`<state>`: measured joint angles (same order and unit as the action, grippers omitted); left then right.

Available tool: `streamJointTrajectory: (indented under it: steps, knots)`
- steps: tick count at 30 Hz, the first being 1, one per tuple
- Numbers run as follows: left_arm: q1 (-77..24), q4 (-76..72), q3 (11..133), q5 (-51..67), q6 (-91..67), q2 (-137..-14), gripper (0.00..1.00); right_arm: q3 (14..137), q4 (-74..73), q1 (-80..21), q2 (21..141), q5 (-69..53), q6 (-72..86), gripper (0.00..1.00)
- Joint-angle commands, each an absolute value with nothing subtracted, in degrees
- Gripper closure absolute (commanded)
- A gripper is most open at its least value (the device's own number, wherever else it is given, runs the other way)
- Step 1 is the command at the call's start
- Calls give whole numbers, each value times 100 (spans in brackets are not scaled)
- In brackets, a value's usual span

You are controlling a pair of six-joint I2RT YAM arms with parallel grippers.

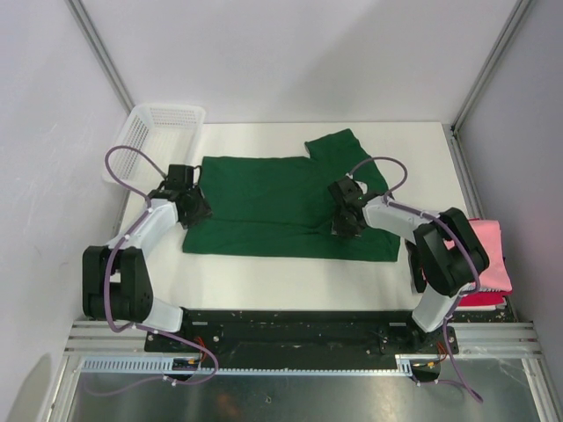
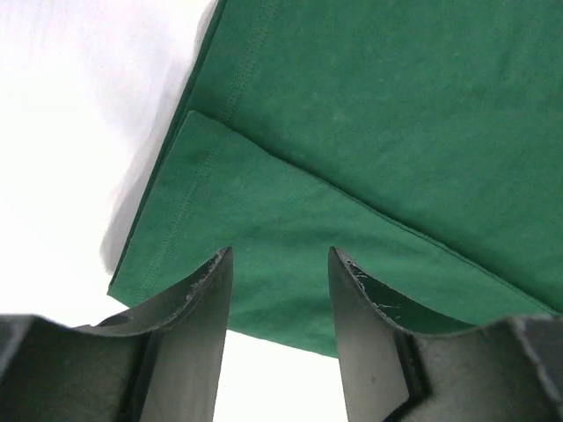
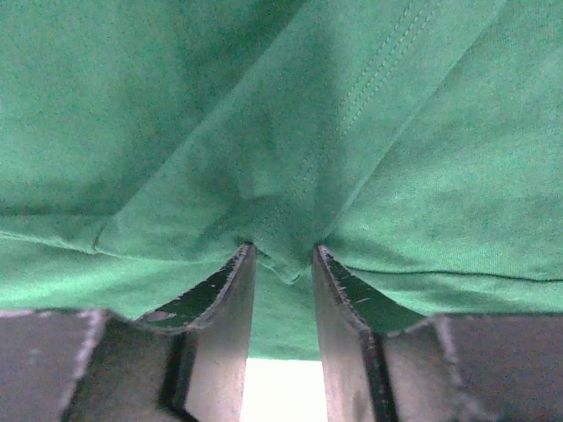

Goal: Fold and stack the t-shirts
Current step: Fold the flattened tshirt in 1/3 of the way

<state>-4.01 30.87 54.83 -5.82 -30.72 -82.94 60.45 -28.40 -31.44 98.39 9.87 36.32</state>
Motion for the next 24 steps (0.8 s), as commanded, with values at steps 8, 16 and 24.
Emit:
streamJointTrajectory:
  steps: [8, 16, 24]
  knots:
    - [-416, 2865, 5700, -473, -2877, -8325, 48, 7046, -2877, -3203, 10374, 1239, 3593, 91]
    - [-413, 2845, 5689, -430, -2856, -8308, 49, 8399, -2981, -3221, 11485, 1346, 3193, 92]
    - [-417, 2838, 5656, -440, -2816, -8256, 48, 9707, -3308, -3258, 12266, 1516, 2965, 75]
